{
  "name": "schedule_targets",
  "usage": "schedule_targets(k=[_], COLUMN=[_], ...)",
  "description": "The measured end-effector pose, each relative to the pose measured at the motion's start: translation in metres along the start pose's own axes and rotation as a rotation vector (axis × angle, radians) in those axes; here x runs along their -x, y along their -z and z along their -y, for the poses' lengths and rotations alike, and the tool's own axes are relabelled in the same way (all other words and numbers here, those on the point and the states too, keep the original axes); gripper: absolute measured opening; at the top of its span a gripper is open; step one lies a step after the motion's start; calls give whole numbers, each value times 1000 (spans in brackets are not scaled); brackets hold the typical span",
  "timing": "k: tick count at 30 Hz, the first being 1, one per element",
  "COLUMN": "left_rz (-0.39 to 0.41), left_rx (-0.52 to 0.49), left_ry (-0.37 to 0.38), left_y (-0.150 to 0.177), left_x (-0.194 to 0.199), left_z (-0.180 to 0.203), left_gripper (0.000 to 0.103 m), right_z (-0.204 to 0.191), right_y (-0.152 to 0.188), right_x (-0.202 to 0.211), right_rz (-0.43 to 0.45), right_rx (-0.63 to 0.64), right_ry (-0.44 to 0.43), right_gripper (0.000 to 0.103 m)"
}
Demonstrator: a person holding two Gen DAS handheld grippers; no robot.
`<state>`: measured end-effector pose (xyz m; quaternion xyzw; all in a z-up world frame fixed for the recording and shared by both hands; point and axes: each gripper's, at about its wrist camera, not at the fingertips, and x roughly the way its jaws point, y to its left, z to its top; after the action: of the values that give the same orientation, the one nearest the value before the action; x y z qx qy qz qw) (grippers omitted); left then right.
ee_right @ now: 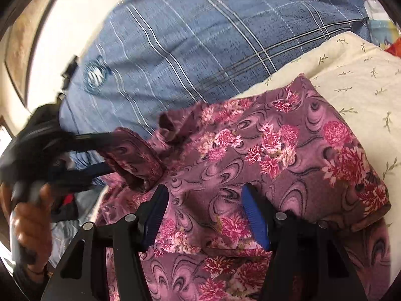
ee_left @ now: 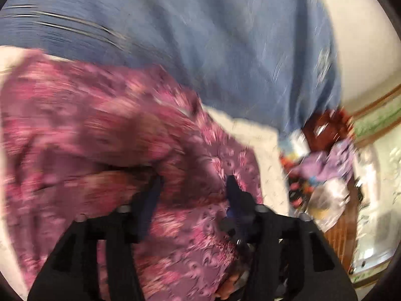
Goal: Fold small clothes
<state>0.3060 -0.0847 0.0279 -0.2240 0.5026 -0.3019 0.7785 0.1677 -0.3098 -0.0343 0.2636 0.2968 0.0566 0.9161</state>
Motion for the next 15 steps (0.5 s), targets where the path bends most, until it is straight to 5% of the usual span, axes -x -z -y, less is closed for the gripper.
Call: schedule_targets(k=[3, 6, 11, 13, 15], left_rz=[137, 169, 194, 193, 193], left_rx=[77, 150, 237, 252, 254], left_ry=[-53, -78, -75, -61, -52], left_y=[8, 13, 25, 29, 31], left_x=[57, 82, 95, 95, 94], left_z=[-47, -82, -113, -114, -116], left_gripper=[72, 72, 72, 72, 72], right_z=[-32, -72, -118, -121, -116], right_y=[-13, -19, -20, -26, -44], right_x=[-7, -27, -75, -89, -85], right_rz=[-10, -49, -119, -159, -167], right_rx=[112, 269, 480, 476, 377], right_ry=[-49, -45, 85, 93, 50], right_gripper=[68, 73, 71, 6, 5])
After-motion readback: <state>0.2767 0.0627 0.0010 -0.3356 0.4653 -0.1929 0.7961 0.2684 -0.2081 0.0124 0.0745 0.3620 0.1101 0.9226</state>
